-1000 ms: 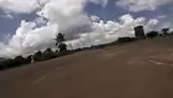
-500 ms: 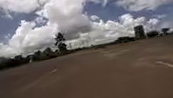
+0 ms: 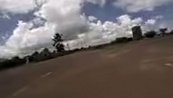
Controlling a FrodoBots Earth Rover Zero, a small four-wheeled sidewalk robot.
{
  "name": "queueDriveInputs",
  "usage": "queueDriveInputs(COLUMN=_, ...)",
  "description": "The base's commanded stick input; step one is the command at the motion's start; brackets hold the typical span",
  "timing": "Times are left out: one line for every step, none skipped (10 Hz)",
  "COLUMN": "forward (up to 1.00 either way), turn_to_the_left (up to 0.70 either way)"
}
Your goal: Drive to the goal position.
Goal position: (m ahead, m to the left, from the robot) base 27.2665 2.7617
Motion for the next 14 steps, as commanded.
queueDriveInputs(forward=1.00, turn_to_the_left=0.00)
queueDriveInputs(forward=1.00, turn_to_the_left=-0.02)
queueDriveInputs(forward=1.00, turn_to_the_left=-0.05)
queueDriveInputs(forward=1.00, turn_to_the_left=-0.16)
queueDriveInputs(forward=1.00, turn_to_the_left=-0.31)
queueDriveInputs(forward=1.00, turn_to_the_left=-0.24)
queueDriveInputs(forward=1.00, turn_to_the_left=-0.06)
queueDriveInputs(forward=1.00, turn_to_the_left=0.00)
queueDriveInputs(forward=1.00, turn_to_the_left=0.00)
queueDriveInputs(forward=1.00, turn_to_the_left=0.00)
queueDriveInputs(forward=1.00, turn_to_the_left=0.00)
queueDriveInputs(forward=1.00, turn_to_the_left=0.00)
queueDriveInputs(forward=1.00, turn_to_the_left=0.00)
queueDriveInputs(forward=1.00, turn_to_the_left=0.00)
